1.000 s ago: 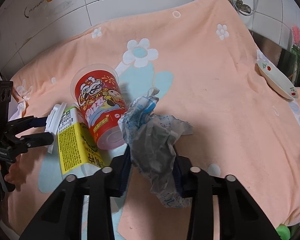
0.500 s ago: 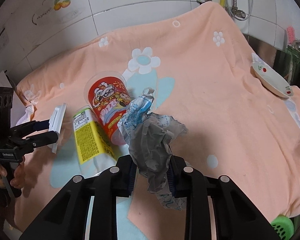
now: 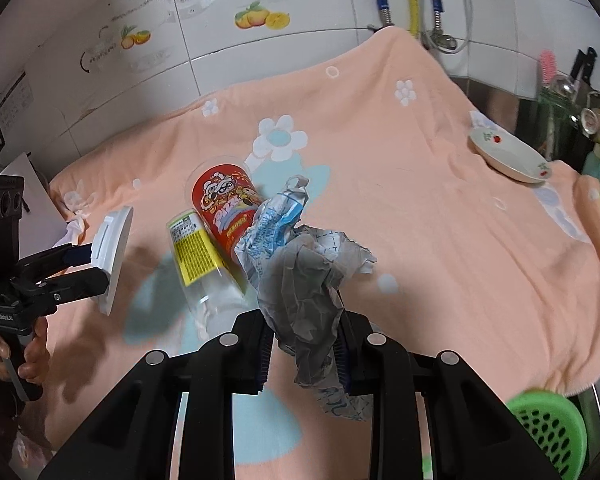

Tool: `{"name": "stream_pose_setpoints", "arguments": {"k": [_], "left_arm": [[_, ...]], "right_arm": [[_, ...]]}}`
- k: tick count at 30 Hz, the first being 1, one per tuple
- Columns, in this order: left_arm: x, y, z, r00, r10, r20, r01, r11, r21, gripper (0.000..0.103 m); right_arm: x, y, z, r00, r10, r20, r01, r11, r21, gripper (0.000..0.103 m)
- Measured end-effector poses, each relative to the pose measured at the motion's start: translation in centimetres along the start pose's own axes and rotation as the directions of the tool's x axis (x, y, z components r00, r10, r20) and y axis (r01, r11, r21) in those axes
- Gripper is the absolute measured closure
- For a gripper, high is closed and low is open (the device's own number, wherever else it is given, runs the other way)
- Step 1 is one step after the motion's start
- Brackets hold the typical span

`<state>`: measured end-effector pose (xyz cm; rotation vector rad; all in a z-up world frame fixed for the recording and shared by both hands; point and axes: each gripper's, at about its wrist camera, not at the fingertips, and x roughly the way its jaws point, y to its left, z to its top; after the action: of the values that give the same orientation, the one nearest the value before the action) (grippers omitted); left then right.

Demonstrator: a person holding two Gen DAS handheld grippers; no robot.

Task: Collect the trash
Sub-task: 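Carry the wrapper and white lid over the green basket and open both tools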

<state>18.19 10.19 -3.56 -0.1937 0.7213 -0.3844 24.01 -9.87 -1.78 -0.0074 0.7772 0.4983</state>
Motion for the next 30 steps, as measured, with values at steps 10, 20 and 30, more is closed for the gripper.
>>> {"name": "stream_pose_setpoints", "arguments": {"k": [10,20,30], "left_arm": [[0.9,-5.4,-0.7,0.998,-0.065,-0.019,0.067,0.996,0.061,0.018],[2.5,-10.9,-1.0,0.989,-0.134,-0.057,0.140,0.982,0.123,0.018],[4.5,-16.7,-1.8,0.973,-0.203,-0.111,0.221,0.958,0.183,0.018]], "right_arm": [[-4.7,-2.6,-3.7,0.998,-0.055,0.022,0.053,0.997,0.054,0.078],[-8.8,-5.9,-7.5,0.992,-0.122,0.031,0.117,0.985,0.123,0.078],[-12.1,-10.7,-11.7,0.978,-0.209,0.007,0.202,0.954,0.219,0.077]]}}
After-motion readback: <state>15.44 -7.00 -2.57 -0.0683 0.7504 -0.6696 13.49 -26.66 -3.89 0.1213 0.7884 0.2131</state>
